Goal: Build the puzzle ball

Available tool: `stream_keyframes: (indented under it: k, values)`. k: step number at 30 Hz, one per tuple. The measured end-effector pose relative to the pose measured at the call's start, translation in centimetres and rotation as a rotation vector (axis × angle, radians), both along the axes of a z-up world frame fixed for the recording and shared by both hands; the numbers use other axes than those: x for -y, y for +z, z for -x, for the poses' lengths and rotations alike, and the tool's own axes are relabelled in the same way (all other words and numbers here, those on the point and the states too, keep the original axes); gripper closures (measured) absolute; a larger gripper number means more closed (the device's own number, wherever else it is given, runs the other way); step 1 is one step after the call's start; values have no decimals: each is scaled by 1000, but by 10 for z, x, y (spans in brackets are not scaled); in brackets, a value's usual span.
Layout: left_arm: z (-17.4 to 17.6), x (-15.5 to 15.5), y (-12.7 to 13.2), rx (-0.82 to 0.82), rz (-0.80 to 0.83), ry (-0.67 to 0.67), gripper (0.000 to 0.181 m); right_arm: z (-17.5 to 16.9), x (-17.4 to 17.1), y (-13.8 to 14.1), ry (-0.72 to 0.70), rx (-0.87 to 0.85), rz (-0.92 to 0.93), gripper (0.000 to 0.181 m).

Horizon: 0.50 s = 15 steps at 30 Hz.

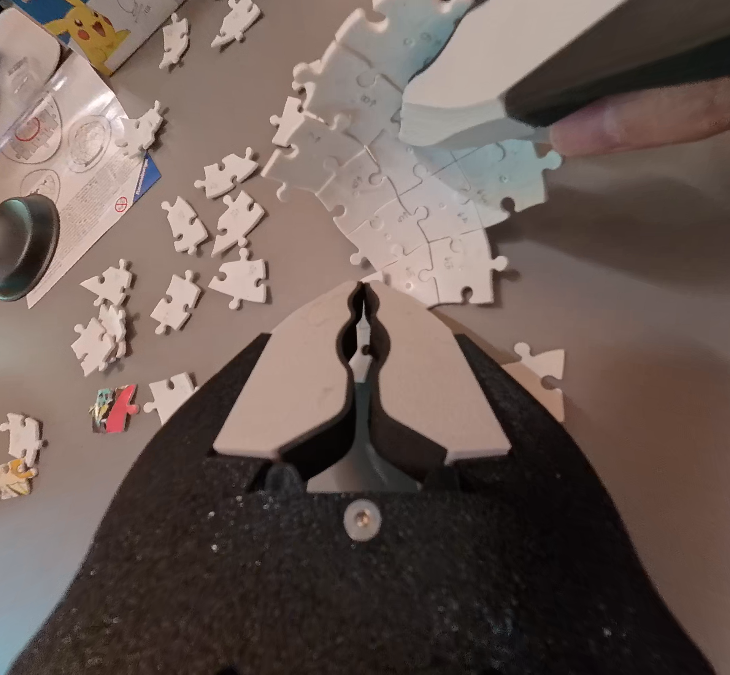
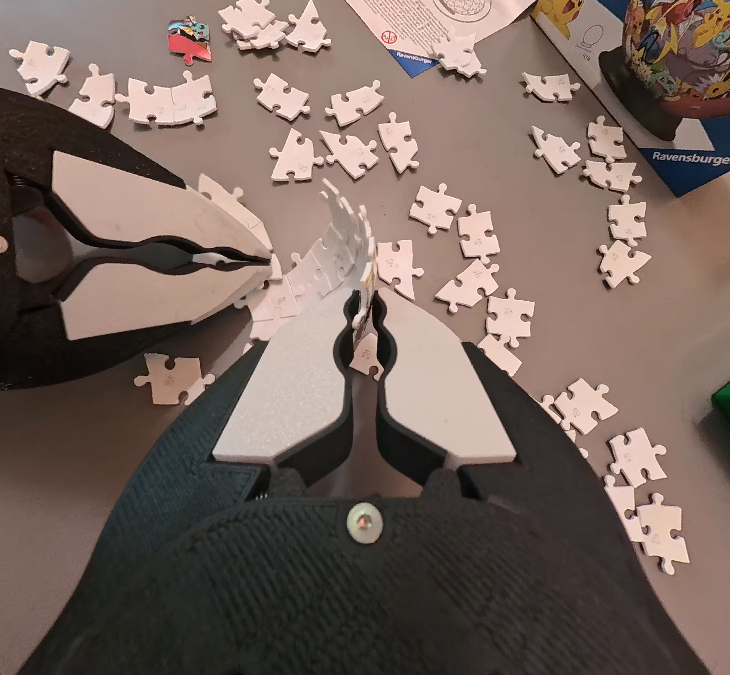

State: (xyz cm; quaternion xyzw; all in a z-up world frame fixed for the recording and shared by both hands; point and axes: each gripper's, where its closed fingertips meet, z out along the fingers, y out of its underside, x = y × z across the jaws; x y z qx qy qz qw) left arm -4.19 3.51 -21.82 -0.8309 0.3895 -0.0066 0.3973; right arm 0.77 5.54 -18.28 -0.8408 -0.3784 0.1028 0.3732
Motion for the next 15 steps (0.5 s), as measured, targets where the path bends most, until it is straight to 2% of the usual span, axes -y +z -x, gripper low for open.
stream_keyframes:
  k: [5, 10, 15]
  values:
    - [3, 0, 8, 32, -7, 7, 181, -1, 0, -1, -1, -1, 4, 175]
    - [0, 7, 1, 15, 31, -53, 181, -1, 0, -1, -1, -3, 5, 175]
    - [1, 4, -3, -11, 32, -43, 181, -1, 0, -1, 1, -2, 5, 175]
